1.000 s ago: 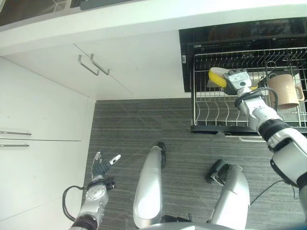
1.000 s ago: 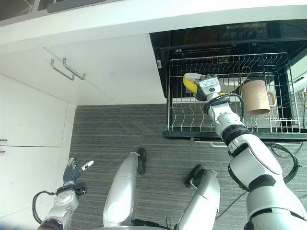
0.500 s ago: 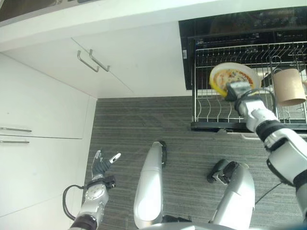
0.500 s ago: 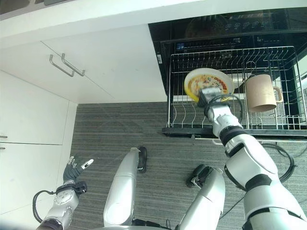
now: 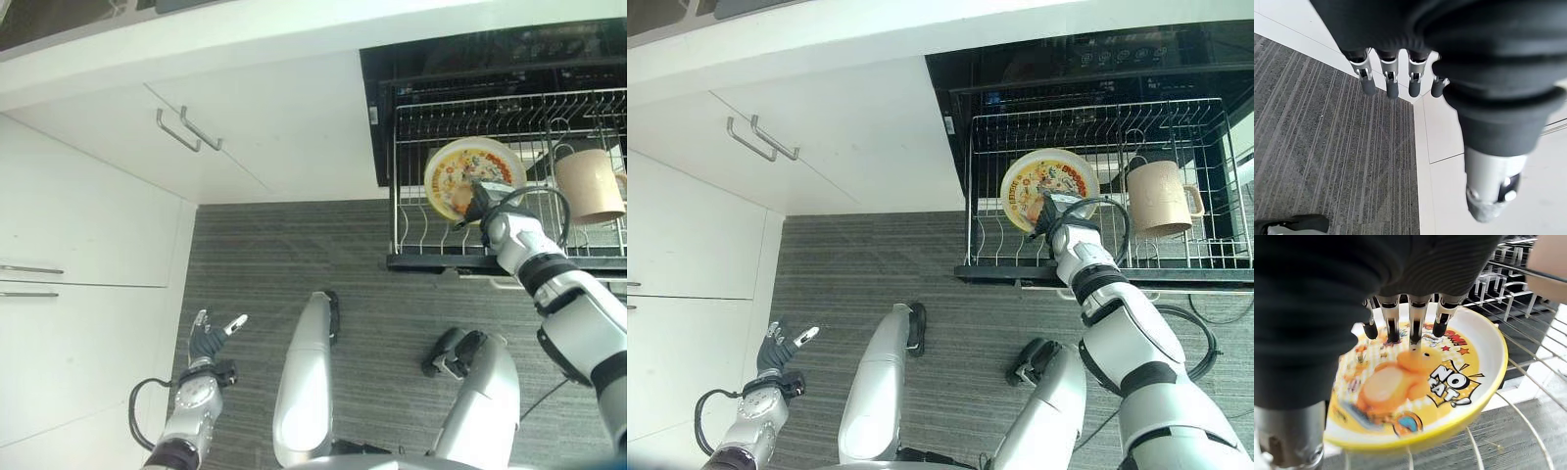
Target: Place the dishes in the dishwasher.
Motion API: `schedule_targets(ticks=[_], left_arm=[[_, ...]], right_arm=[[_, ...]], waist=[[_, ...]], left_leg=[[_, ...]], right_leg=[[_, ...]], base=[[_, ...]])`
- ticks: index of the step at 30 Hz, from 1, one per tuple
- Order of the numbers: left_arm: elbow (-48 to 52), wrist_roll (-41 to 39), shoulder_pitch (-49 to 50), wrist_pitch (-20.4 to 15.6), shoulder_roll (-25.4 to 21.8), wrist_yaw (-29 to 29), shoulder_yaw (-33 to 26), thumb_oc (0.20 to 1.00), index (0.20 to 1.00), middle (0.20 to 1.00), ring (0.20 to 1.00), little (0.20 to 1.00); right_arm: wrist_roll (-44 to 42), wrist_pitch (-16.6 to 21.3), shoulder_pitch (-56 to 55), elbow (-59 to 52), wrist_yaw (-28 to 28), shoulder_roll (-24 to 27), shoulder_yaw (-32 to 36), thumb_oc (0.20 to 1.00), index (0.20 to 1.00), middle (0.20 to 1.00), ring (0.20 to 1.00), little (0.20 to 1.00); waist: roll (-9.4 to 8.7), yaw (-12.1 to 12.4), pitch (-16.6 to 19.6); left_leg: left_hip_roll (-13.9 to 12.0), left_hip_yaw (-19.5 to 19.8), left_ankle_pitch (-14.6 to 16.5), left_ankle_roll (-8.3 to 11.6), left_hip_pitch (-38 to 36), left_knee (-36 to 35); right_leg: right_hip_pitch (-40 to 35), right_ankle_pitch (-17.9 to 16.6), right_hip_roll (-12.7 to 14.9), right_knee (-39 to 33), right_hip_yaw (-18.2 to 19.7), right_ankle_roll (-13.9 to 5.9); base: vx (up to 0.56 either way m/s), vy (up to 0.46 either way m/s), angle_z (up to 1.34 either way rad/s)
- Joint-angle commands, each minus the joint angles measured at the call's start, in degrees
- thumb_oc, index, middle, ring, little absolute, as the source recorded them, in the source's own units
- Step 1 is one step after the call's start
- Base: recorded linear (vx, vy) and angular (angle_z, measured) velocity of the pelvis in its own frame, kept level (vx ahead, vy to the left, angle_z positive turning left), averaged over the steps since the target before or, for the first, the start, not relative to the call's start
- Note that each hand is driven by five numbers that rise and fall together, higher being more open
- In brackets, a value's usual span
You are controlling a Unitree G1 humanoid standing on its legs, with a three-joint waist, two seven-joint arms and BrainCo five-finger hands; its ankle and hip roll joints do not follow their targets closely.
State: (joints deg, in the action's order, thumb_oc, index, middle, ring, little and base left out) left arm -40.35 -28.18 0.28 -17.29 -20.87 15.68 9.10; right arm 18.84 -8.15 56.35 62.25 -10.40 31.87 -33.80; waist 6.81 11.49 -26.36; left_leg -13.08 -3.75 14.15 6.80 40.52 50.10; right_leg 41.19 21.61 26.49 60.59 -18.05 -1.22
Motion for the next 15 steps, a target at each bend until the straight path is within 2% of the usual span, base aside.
schedule_targets(ticks=[1,2,5,6,10,12,15], left_arm=[[2.07,0.23,1.35,-0.8,-3.1,1.86,0.42,1.0,1.0,1.0,1.0,1.0],[2.35,0.12,1.72,-0.45,-3.0,1.86,0.07,1.0,1.0,1.0,1.0,1.0],[3.09,0.13,2.84,-0.35,-3.04,1.85,-0.61,1.0,1.0,1.0,1.0,1.0],[3.69,0.35,3.81,-0.42,-2.69,2.02,-1.47,1.0,1.0,1.0,1.0,1.0],[5.71,1.32,5.44,0.54,-2.27,2.59,-3.34,1.0,1.0,1.0,1.0,1.0],[6.21,2.14,5.97,0.52,-1.31,3.16,-4.88,1.0,1.0,1.0,1.0,1.0],[6.77,2.39,6.17,0.57,-0.78,3.83,-5.71,1.0,1.0,1.0,1.0,1.0]], right_arm=[[-12.37,2.39,-1.27,-1.04,-3.68,-1.65,4.23,1.0,1.0,1.0,1.0,1.0],[-15.55,2.75,-1.28,-3.67,-3.9,-0.88,5.33,1.0,1.0,1.0,1.0,1.0],[-19.62,1.97,-2.4,-10.0,-4.02,0.25,7.84,1.0,1.0,1.0,1.0,1.0],[-22.47,-0.45,-3.68,-15.63,-3.85,1.1,9.04,1.0,1.0,1.0,1.0,1.0],[-27.23,-3.58,-7.86,-28.56,-2.47,1.49,14.11,1.0,1.0,1.0,1.0,1.0],[-31.76,-7.68,-11.21,-40.86,0.14,0.06,17.7,1.0,1.0,1.0,1.0,1.0],[-36.03,-8.38,-14.55,-47.75,0.73,-1.21,20.06,1.0,1.0,1.0,1.0,1.0]], waist=[[0.14,0.37,-1.78],[0.01,0.18,-1.7],[-0.43,-0.33,-1.93],[-0.89,-0.71,-2.06],[-2.12,-1.63,-2.48],[-3.19,-2.67,-2.56],[-3.81,-3.55,-2.47]], left_leg=[[-4.65,-0.01,-2.59,1.89,-2.92,-7.51],[-4.47,-0.05,-4.72,1.58,-3.13,-9.73],[-4.66,-0.22,-6.12,1.84,-4.49,-12.11],[-4.86,-0.57,-7.27,1.97,-5.88,-14.23],[-5.48,-2.1,-10.42,2.19,-9.44,-19.55],[-5.55,-3.83,-12.87,2.63,-12.04,-23.7],[-5.35,-4.74,-14.07,2.73,-13.47,-26.05]], right_leg=[[-1.6,0.16,3.27,-2.81,6.22,-7.09],[-1.66,-1.52,2.75,-4.45,5.9,-6.48],[-2.97,-2.33,2.06,-6.19,5.62,-6.38],[-4.35,-2.97,1.53,-7.93,5.18,-6.31],[-7.96,-4.95,0.04,-12.95,3.81,-6.29],[-10.59,-6.64,-1.77,-17.53,3.06,-6.46],[-12.06,-7.72,-2.95,-20.59,2.72,-6.52]], base=[[-0.02,0.027,-0.03],[-0.03,0.028,-0.04],[0.01,0.022,-0.14],[0.04,0.019,-0.13],[0.03,-0.013,-0.15],[0.01,-0.03,-0.17],[-0.02,-0.025,-0.18]])
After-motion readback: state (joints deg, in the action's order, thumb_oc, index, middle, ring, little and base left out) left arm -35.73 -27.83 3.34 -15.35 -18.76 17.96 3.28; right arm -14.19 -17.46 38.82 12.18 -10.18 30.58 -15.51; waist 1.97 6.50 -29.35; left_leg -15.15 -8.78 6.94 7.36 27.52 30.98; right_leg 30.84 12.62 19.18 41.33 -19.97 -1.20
